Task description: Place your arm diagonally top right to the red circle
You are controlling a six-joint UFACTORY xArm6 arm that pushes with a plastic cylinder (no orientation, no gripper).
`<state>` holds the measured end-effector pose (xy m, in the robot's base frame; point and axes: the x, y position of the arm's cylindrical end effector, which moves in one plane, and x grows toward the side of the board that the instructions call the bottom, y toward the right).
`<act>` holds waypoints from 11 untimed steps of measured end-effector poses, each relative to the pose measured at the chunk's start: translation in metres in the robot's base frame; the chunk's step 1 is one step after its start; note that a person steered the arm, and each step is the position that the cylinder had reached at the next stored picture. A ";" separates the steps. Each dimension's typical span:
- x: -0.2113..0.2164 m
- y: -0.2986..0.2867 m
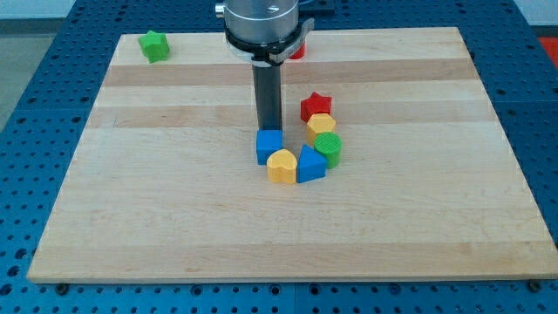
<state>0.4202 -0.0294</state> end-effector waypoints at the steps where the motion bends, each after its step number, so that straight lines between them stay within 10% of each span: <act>1: -0.002 0.000; 8: -0.185 0.080; 11: -0.213 0.031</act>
